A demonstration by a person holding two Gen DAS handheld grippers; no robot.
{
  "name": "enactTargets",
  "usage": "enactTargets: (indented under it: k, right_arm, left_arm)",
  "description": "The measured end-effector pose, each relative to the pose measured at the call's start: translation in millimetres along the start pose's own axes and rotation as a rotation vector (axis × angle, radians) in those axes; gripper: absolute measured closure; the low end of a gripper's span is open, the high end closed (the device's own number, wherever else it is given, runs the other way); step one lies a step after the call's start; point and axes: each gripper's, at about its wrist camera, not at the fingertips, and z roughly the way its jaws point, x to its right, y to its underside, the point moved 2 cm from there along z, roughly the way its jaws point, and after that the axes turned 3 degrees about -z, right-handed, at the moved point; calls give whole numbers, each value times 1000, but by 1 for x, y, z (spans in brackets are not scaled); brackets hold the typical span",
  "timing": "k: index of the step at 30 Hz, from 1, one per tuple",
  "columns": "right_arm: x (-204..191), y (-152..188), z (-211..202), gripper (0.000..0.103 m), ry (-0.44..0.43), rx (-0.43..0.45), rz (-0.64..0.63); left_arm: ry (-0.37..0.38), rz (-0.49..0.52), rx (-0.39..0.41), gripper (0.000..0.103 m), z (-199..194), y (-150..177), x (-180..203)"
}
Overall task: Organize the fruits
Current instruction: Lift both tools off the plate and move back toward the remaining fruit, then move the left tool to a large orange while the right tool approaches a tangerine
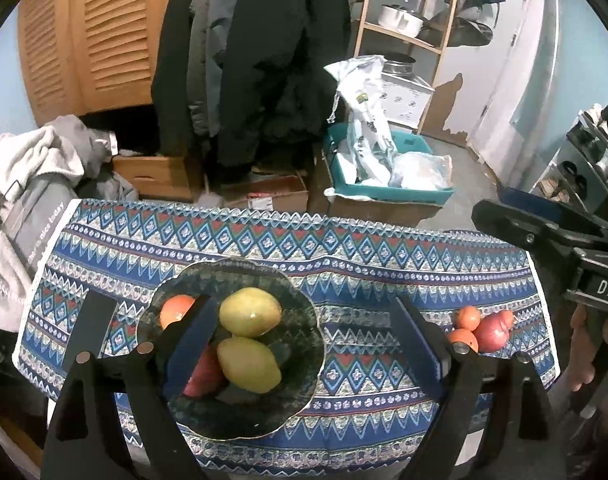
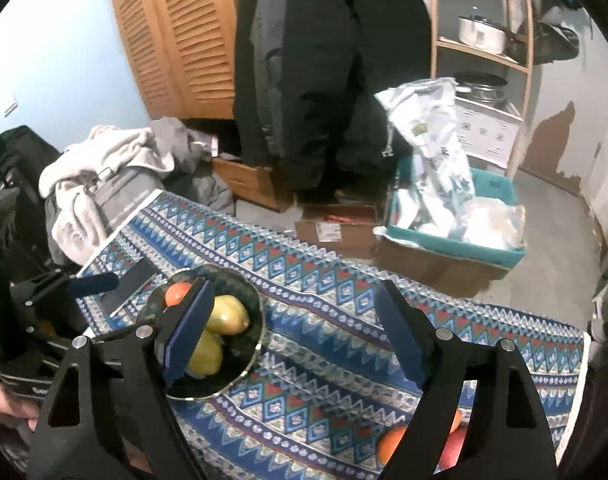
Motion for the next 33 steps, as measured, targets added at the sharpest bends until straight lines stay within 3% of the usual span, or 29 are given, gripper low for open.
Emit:
enactTargets:
  k: [11,33]
  right_arm:
    - [45,17,-22,19,56,8,57]
    - [164,93,-52,19,218,-83,250]
  left_arm:
    - [60,47,-35,12,9,-1,42]
    - [143,194,-136,12,45,17,153]
